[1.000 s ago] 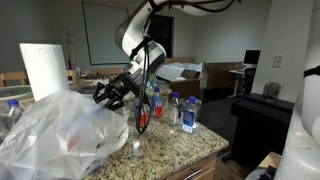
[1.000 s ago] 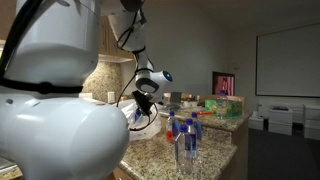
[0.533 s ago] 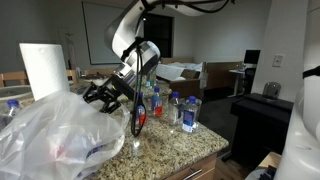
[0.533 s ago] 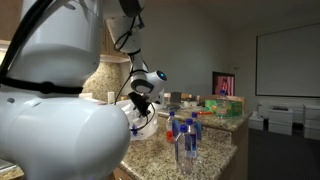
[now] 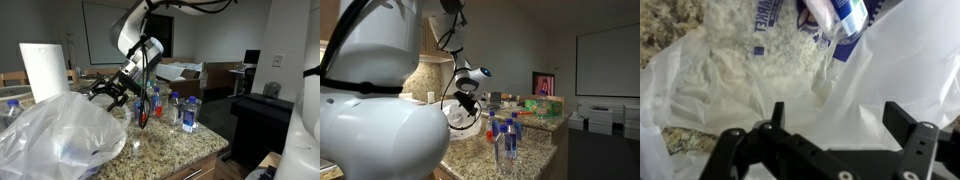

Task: Pick up the bottles on the counter and put them in the plastic bag

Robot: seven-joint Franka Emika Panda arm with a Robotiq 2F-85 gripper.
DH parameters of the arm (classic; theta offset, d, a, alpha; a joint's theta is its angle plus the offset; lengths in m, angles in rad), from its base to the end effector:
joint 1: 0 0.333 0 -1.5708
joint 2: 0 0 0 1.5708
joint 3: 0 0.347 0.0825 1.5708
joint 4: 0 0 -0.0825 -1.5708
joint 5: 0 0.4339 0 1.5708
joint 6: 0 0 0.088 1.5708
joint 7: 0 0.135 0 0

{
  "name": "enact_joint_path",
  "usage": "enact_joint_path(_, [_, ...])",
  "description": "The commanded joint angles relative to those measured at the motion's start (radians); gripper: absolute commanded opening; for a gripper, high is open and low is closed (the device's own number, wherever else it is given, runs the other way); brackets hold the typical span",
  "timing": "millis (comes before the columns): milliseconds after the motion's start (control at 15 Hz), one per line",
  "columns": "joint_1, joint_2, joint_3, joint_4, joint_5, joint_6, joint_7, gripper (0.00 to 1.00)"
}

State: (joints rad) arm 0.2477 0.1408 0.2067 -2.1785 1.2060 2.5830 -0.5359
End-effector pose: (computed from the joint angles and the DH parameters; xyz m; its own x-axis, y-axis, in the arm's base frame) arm 0.5617 0.2701 0.3231 0.9718 -0.0897 0.2180 0.0855 -0.7278 -0.6804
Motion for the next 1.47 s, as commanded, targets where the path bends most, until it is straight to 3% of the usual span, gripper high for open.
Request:
enact_joint_path(0, [-0.041, -0.087, -0.024, -0.044, -0.132, -0.053, 0.023, 1.0])
enact_joint_path(200, [-0.052, -0.134, -0.064, -0.037, -0.404, -0.132, 0.079, 1.0])
enact_joint_path(467, [-0.065, -0.202, -0.095, 0.031, -0.742, -0.321, 0.154, 1.0])
enact_joint_path(600, [-0.081, -0.234, -0.086, 0.048, -0.845, -0.35, 0.159, 1.0])
enact_joint_path(867, [-0.08, -0.27, -0.084, 0.033, -1.002, -0.282, 0.176, 1.0])
enact_joint_path(1400, [-0.096, -0.196, -0.092, -0.152, -1.22, -0.053, 0.257, 1.0])
